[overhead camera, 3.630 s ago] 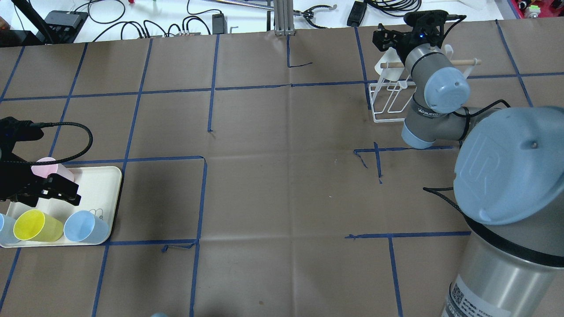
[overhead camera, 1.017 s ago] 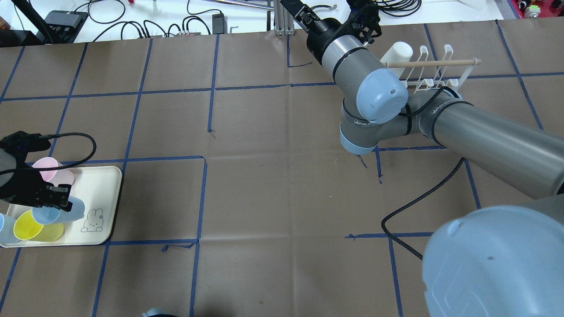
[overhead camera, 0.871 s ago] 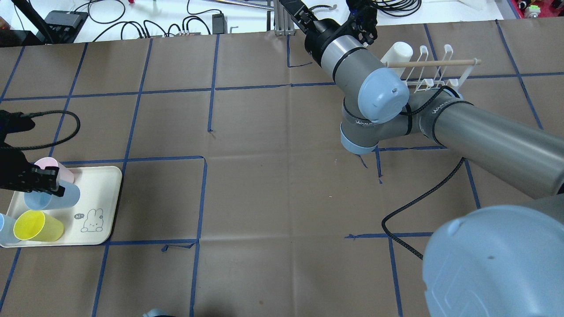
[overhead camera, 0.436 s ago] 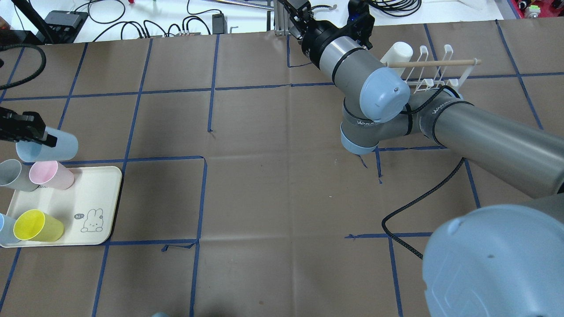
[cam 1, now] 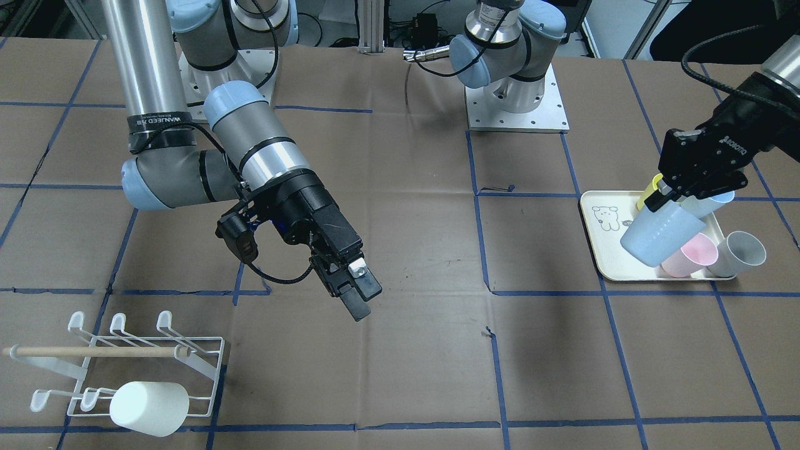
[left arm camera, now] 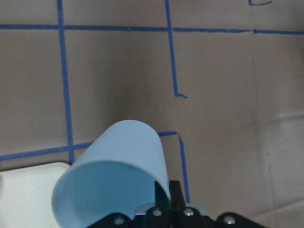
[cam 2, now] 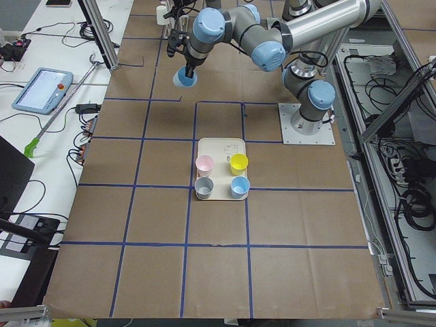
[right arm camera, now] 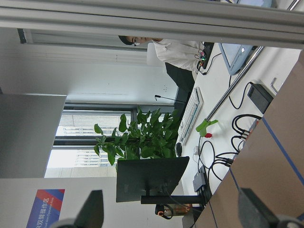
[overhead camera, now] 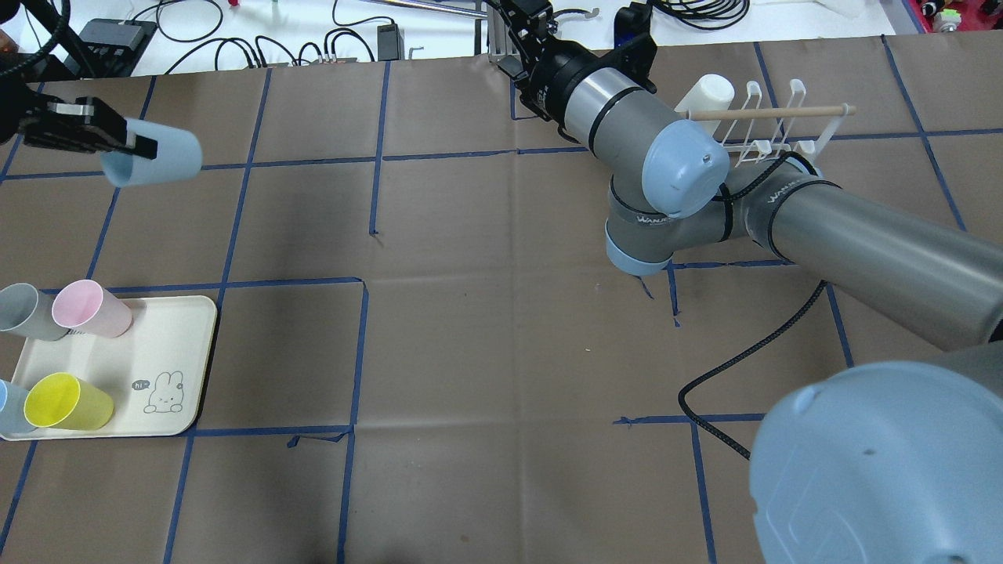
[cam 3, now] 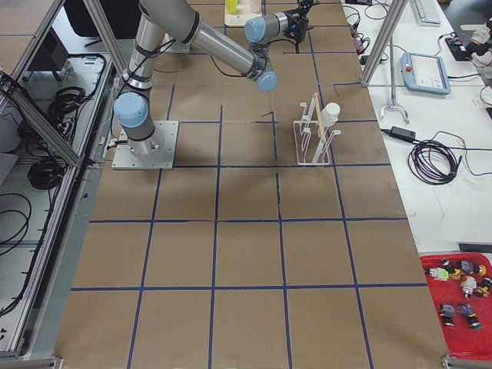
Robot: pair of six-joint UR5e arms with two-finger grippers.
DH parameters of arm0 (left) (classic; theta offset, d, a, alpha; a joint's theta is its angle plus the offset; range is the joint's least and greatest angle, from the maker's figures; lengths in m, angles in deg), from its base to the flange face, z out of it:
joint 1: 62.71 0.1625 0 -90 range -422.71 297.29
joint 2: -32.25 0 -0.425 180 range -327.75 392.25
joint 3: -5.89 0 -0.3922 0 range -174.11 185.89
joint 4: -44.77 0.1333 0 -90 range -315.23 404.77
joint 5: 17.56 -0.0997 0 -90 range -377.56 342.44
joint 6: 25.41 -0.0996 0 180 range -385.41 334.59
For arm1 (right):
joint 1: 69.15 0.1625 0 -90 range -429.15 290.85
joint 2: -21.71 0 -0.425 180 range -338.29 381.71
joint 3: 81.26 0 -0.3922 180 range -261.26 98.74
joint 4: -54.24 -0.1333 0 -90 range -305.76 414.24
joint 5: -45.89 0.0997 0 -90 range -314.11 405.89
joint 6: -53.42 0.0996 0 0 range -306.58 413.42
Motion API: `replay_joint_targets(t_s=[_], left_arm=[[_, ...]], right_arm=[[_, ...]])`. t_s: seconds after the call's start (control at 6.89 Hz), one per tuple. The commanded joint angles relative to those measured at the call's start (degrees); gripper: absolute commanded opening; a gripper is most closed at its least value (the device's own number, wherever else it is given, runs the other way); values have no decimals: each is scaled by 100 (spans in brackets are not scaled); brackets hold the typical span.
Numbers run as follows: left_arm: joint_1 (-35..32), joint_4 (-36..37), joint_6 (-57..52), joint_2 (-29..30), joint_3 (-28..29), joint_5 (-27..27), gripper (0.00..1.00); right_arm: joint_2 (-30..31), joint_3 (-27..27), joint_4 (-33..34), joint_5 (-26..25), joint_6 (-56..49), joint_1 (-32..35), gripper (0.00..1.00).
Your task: Transfer IKEA cup to right arm and place on rack
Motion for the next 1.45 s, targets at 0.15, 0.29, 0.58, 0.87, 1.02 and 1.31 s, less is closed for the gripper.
replay_joint_targets(t_s=[0.15, 0.29, 0.58, 0.87, 1.02, 1.31], left_arm=[[-536, 1531, -423, 333, -196, 1092, 0], [-607, 2163, -554, 692, -257, 1636, 0], [-642, 3428, -783, 1046, -720, 2359, 0], [-730, 4948, -714, 1143, -1607, 2694, 0], [-757, 5304, -574, 987, -1924, 2757, 0], [-940, 5509, 134, 365, -2496, 2653, 1]], right_arm=[[25, 0, -7, 121, 4, -9, 100], [34, 0, -7, 95, 4, -9, 100], [34, 0, -7, 86, 13, -9, 100], [8, 0, -7, 77, 74, -9, 100], [8, 0, -7, 69, 74, -9, 100], [8, 0, -7, 77, 65, -18, 100]])
